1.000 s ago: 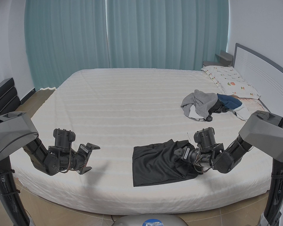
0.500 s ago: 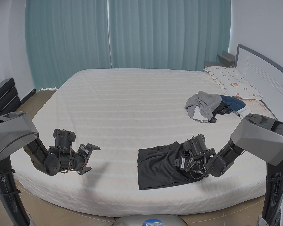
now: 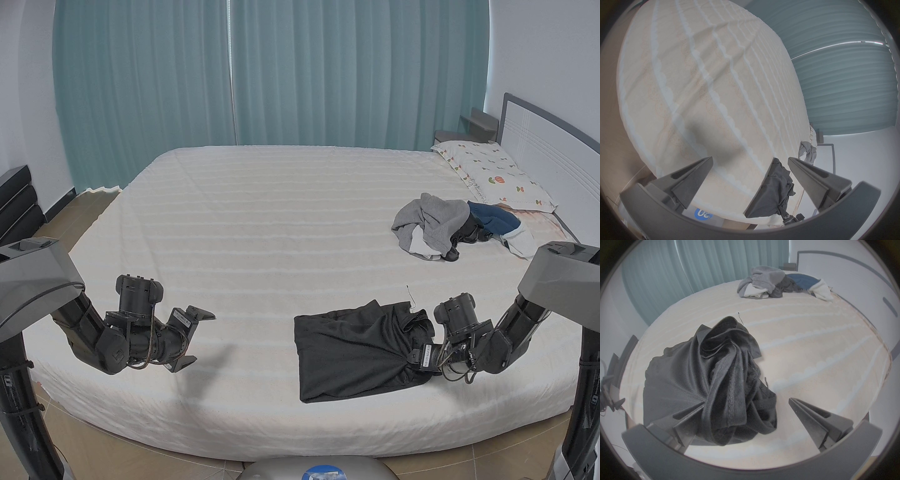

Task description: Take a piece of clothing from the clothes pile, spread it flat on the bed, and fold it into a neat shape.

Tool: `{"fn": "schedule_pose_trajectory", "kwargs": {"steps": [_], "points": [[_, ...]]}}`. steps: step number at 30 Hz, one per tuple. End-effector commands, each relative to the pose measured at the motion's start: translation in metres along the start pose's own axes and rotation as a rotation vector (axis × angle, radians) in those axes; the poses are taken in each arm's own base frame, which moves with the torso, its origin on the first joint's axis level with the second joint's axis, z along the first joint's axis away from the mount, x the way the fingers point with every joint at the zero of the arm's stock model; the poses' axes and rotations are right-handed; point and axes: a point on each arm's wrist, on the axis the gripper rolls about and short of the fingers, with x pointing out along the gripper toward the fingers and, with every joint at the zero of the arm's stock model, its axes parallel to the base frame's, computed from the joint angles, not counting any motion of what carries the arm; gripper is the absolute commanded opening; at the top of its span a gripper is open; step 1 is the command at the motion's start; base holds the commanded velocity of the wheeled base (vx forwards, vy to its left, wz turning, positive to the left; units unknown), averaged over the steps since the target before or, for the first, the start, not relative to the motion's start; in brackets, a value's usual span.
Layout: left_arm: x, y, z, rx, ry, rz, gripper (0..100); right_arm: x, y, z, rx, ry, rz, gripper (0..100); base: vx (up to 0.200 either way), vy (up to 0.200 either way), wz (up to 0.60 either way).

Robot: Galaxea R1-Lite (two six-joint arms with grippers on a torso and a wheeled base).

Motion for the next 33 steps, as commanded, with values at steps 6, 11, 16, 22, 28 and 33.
{"fn": "schedule_pose_trajectory", "kwargs": {"steps": [6,11,16,22,28,33], "points": [[0.001,0.000,-0.001,0.000,-0.001,0.003,100,-0.020,-0.042,0.012,0.126,-0.024,0.165,100,0.000,0.000,0.00],[0.001,0.001,-0.001,0.000,-0.001,0.004,100,-0.015,-0.054,0.001,0.131,-0.005,0.152,100,0.000,0.000,0.00],[0.001,0.001,-0.001,0.000,-0.002,0.006,100,-0.008,-0.064,-0.006,0.093,0.028,0.119,100,0.000,0.000,0.00],[0.002,0.001,-0.001,0.010,-0.001,0.007,100,-0.009,-0.091,0.000,0.090,0.013,0.065,100,0.000,0.000,0.00],[0.002,0.001,-0.002,0.014,0.002,0.009,100,-0.013,-0.100,0.012,0.128,-0.050,0.160,100,0.000,0.000,0.00],[0.002,0.001,-0.002,0.014,0.002,0.009,100,-0.016,-0.096,0.025,0.168,-0.141,0.261,100,0.000,0.000,0.00]]}}
